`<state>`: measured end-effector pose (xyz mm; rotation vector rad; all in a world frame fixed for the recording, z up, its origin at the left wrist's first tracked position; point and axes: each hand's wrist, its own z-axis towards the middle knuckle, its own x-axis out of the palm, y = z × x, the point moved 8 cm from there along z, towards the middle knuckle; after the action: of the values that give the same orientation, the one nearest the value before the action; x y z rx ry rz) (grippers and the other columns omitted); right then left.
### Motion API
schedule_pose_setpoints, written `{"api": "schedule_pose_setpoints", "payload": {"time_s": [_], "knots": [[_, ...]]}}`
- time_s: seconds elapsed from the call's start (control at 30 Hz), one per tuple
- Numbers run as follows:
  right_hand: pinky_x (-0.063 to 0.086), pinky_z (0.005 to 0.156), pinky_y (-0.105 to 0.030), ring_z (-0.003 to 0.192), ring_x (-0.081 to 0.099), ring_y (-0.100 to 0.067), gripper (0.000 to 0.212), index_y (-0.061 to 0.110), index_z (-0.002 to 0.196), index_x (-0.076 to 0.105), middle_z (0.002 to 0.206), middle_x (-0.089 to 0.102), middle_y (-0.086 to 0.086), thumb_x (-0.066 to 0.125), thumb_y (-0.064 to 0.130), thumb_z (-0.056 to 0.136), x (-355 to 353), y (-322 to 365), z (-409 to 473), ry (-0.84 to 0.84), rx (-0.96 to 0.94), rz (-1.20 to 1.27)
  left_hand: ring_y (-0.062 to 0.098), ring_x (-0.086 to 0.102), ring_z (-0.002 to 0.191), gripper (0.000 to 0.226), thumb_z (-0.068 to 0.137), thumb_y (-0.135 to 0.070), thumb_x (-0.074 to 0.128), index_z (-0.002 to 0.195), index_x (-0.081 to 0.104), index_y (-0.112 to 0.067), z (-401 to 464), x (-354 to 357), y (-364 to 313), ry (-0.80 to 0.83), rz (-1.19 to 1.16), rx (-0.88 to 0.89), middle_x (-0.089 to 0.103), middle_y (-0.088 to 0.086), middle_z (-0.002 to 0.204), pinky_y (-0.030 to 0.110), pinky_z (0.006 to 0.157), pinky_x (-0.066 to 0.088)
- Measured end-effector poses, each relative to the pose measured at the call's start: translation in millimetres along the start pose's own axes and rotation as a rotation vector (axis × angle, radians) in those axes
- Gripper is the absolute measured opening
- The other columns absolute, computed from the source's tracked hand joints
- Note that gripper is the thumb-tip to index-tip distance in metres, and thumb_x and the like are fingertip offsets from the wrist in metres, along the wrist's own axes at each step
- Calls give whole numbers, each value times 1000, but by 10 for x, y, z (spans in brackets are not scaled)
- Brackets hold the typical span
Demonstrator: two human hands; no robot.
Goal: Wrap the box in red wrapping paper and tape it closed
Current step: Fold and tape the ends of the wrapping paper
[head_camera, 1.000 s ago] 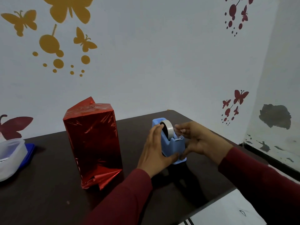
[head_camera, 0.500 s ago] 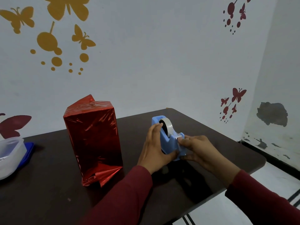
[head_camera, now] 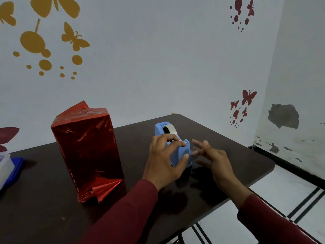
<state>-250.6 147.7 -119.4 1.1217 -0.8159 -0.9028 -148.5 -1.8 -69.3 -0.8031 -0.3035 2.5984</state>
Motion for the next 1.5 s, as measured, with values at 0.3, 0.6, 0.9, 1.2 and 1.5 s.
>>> {"api": "schedule_pose_setpoints", "payload": {"time_s": [0.3,0.6,0.9,1.2,1.5], "knots": [[52,99,-44,108,71,-13,44,29,122,76,105,79,2,41,49,105,43,57,-71,39,-142,-162,5,31,110,15,93,-39,70,101,75,-29,-16,113,-204,60,100,76,55,-16,119,42,91,49],[48,94,-47,116,69,-24,36,22,113,79,119,77,4,64,38,85,-180,49,-50,-69,-27,188,6,46,113,13,94,-35,70,91,77,-24,12,-41,-217,-165,-204,-89,57,-12,111,13,96,37],[59,81,-24,93,76,-17,34,11,116,75,94,80,-7,77,0,84,-104,149,-105,-6,-219,157,13,66,92,11,85,-38,77,95,79,-36,-67,87,-16,-107,-529,-397,76,-14,99,19,77,51],[57,70,-28,85,74,-18,26,13,100,81,91,80,-9,83,18,74,-52,103,-95,21,-80,152,12,74,87,15,86,-20,82,93,82,-33,-106,71,95,-146,-530,-495,80,-12,93,39,83,63],[52,75,-35,84,71,-17,9,15,91,84,94,80,-10,81,13,83,-47,68,-102,-18,21,130,16,72,74,21,80,-20,88,95,82,-34,-138,36,93,-153,-461,-496,78,-12,83,35,75,63]]}}
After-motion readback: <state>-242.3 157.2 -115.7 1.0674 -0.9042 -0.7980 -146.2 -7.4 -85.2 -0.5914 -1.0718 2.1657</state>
